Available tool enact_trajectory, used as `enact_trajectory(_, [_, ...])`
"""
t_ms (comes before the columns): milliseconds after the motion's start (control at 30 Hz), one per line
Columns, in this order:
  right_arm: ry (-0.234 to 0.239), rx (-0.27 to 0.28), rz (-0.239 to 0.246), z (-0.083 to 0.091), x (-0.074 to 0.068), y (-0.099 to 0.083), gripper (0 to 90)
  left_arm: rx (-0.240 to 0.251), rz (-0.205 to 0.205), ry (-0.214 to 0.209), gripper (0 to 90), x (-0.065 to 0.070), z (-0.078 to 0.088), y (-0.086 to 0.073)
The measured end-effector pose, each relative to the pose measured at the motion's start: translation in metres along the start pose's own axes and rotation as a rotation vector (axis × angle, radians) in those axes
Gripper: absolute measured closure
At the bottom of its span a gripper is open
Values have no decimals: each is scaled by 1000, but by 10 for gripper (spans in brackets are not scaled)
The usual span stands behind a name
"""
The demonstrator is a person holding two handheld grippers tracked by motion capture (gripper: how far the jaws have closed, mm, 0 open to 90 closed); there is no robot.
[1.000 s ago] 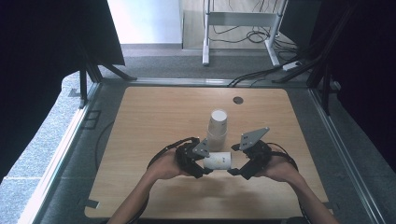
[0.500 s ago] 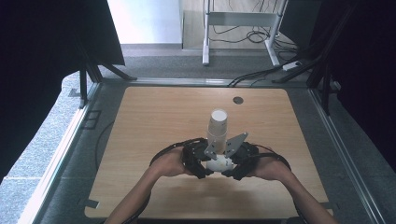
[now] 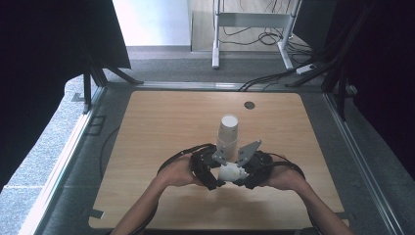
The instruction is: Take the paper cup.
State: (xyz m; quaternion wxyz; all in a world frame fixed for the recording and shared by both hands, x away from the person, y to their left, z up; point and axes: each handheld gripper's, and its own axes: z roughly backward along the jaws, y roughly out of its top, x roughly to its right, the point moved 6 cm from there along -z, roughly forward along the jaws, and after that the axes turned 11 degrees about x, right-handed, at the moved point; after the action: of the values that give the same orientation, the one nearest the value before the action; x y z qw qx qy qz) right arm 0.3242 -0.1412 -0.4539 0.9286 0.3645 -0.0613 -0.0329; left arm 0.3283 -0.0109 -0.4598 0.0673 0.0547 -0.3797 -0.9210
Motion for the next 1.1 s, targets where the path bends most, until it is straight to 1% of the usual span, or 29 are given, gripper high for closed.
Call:
enact_trajectory(33, [-6,13,-9,2,1,0,374,24,18,-4,134,-2,4,1])
enact_trajectory(67, [-7,39,-15,5,1,0,374,46,34,-6,134,-3,6,1])
enact_trajectory(100, [-10,54,-19,7,2,0,374,80,55,-11,133,-4,10,2])
enact_trajectory(133, [-15,102,-39,12,3,0,374,104,72,-15,119,-5,13,3])
enact_trajectory(167, [-15,102,-39,12,3,0,374,122,83,-16,119,-6,15,3])
enact_trajectory(200, [-19,114,-41,13,4,-1,374,152,109,-13,115,-7,19,4])
enact_trajectory(233, [-24,145,-53,15,4,-1,374,169,118,-16,114,-7,21,4])
enact_trajectory(267, [-25,163,-57,16,4,-1,374,187,128,-20,113,-8,23,5])
enact_trajectory(300, [-29,183,-61,17,4,-1,374,203,129,-26,113,-8,25,5])
enact_trajectory(367, [-36,221,-70,19,5,-2,374,243,155,-39,114,-9,27,6])
enact_trajectory(500, [-50,299,-89,19,4,-4,374,304,198,-67,125,-9,28,8])
enact_trajectory(567, [-57,337,-88,17,2,-7,374,312,205,-78,129,-10,28,9])
enact_trajectory(600, [-57,337,-88,17,2,-7,374,322,213,-86,129,-10,28,9])
enact_trajectory(667, [-61,365,-92,15,1,-9,374,333,227,-98,133,-11,26,9])
enact_trajectory(800, [-59,398,-92,11,0,-13,374,340,252,-118,142,-12,23,9])
enact_trajectory(933, [-56,411,-88,10,-1,-14,373,353,273,-148,164,-13,21,9])
enact_trajectory(1100, [-58,418,-81,8,-1,-14,373,351,273,-161,217,-13,20,10])
